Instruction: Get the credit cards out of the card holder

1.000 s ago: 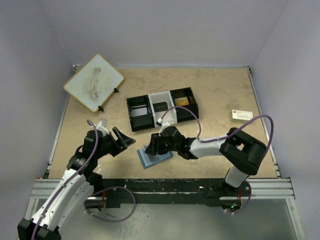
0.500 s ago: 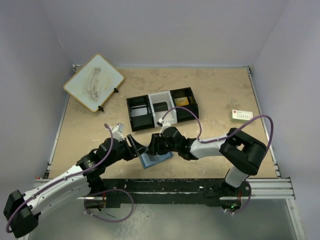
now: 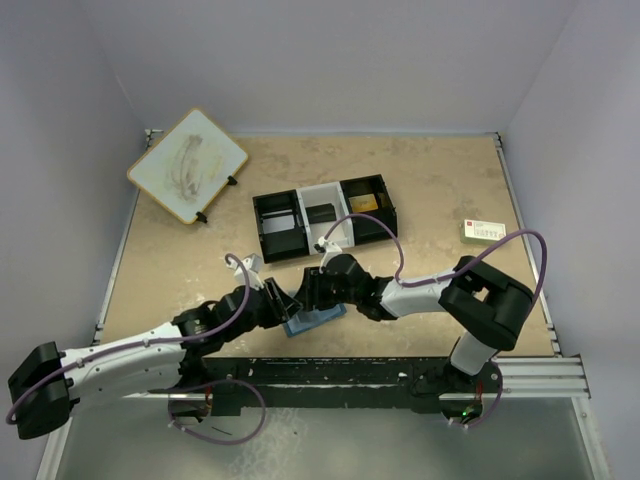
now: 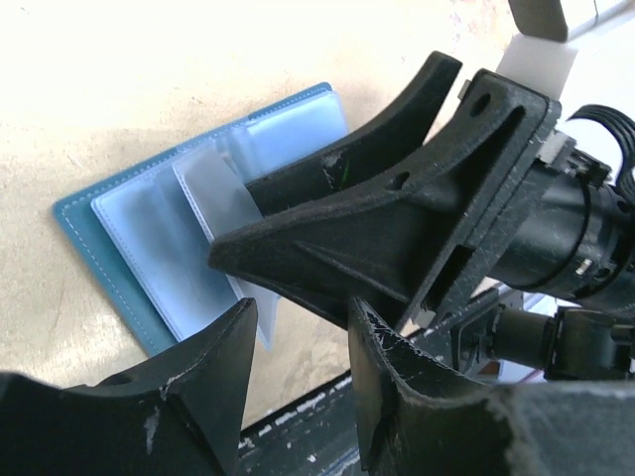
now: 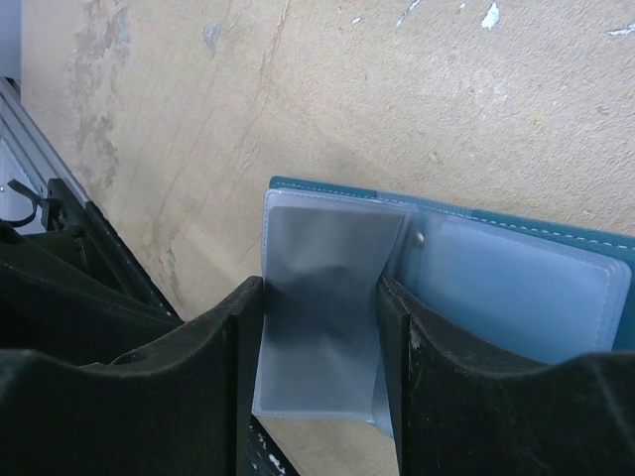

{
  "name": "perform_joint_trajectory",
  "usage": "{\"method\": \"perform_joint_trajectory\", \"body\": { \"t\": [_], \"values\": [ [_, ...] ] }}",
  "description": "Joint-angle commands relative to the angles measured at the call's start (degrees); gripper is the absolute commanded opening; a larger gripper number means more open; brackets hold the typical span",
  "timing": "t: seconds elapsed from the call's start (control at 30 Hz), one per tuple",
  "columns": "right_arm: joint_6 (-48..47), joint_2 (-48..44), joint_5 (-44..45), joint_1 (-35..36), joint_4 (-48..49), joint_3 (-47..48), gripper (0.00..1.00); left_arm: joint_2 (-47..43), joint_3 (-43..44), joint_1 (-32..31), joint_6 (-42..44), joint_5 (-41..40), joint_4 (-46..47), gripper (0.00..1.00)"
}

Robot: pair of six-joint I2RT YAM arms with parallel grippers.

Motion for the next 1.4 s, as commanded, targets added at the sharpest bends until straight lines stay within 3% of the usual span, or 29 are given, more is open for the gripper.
{"method": "perform_joint_trajectory", "body": {
  "t": [0.0,0.4,0.67,0.83,1.13,1.37],
  "values": [
    [0.07,-0.41,1.45,-0.17,-2.96,-1.63,0.51,3.47,1.01,-1.81,-0.70,-3.57,2.10,0.39],
    [0.18,0.56,1.49,-0.24,-2.93,-1.67,0.51,8.20,4.28,-5.48,-1.16,-8.64,-3.76,0.40],
    [0.19,0.47,1.58,-0.27,-3.01,-1.75,0.50,8.47,8.82,-6.60,-0.90,-10.53,-14.25,0.43],
    [0.20,0.62,1.42,-0.29,-2.89,-1.48,0.51,9.49,8.23,-6.60,-0.15,-8.91,-12.19,0.44],
    [0.42,-0.08,1.23,-0.34,-2.77,-1.90,0.51,11.84,3.82,-7.20,-4.32,-10.70,-3.93,0.34],
    [0.67,-0.49,1.40,-0.34,-2.67,-2.24,0.51,13.16,6.07,-7.96,-5.65,-12.17,-8.44,0.32]
  ]
}}
